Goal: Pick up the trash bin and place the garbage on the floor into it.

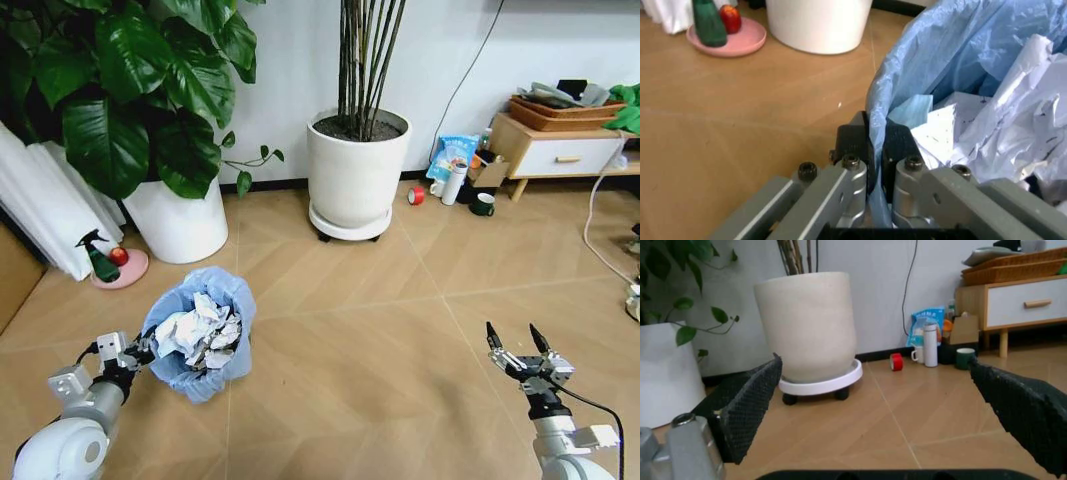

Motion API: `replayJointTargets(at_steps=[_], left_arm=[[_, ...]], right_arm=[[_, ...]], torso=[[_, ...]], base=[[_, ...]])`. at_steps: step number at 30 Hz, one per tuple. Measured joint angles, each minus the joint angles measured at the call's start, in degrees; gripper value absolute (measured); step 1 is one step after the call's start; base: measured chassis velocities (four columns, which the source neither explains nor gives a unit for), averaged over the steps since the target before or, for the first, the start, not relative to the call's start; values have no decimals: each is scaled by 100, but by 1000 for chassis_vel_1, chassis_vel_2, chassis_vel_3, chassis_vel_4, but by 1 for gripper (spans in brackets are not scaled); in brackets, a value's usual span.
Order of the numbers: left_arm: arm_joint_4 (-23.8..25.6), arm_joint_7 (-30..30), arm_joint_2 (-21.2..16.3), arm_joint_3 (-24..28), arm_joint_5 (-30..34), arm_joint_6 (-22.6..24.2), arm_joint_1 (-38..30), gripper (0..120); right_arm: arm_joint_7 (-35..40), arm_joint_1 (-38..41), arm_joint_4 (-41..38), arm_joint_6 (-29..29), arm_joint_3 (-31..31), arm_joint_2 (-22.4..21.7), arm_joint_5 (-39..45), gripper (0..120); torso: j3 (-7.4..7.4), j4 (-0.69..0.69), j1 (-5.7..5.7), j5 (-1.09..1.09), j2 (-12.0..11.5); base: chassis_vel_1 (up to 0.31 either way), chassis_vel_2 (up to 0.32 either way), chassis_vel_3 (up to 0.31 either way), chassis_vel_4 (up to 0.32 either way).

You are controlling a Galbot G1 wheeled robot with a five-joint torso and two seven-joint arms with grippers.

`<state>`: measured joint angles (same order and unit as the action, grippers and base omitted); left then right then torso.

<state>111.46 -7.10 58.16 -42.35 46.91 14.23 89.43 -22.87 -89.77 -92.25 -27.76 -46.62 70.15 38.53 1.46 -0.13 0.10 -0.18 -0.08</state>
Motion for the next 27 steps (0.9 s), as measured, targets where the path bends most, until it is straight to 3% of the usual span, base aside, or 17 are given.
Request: replayJointTargets(at_steps=[27], left_arm=[[-40,-44,-73,15,84,9,-69,0]], right_arm=[[0,28,-5,-3,56,-50,-3,100]], torso=[[0,0,0,3,0]], base=[[226,-223,-224,228]])
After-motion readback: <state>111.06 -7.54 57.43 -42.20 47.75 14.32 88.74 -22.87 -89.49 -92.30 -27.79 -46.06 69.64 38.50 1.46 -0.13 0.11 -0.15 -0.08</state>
